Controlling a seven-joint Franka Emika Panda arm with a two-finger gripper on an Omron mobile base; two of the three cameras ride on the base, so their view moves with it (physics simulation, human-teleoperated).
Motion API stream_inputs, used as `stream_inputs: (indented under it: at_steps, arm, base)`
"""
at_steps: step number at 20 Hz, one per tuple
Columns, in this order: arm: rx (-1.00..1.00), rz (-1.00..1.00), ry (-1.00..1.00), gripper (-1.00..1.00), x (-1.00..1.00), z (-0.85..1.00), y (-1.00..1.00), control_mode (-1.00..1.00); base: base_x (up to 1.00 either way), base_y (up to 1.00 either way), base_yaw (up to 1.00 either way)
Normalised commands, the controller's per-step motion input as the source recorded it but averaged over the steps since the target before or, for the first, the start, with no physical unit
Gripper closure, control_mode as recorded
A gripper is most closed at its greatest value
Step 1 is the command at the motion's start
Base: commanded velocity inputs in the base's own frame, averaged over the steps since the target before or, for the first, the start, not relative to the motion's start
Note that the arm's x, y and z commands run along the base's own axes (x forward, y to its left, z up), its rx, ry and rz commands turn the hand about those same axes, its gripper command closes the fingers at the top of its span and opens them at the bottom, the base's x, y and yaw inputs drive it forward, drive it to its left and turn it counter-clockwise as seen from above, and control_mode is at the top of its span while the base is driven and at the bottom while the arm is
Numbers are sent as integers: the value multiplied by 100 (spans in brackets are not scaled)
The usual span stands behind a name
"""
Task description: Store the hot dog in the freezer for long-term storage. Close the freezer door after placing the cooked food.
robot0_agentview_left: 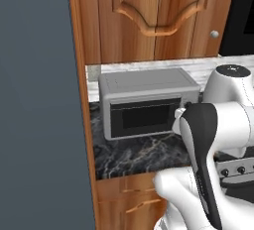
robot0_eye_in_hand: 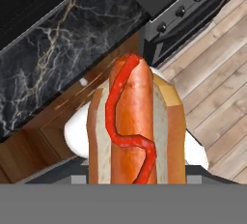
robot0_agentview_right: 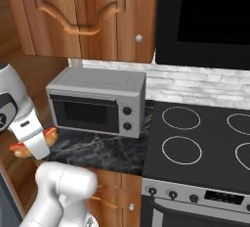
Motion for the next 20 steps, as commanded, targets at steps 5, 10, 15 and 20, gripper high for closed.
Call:
stream_inputs:
  at_steps: [5, 10, 15, 20]
  arm:
    - [0, 0, 0, 100, 0, 0, 0, 100]
    - [0, 0, 0, 100, 0, 0, 0, 100]
    - [0, 0, 0, 100, 0, 0, 0, 100]
    - [0, 0, 0, 100, 0, 0, 0, 100]
  base:
    - [-48, 0, 0]
    - [-55, 0, 0]
    - [-49, 9, 1]
    - [-37, 19, 8]
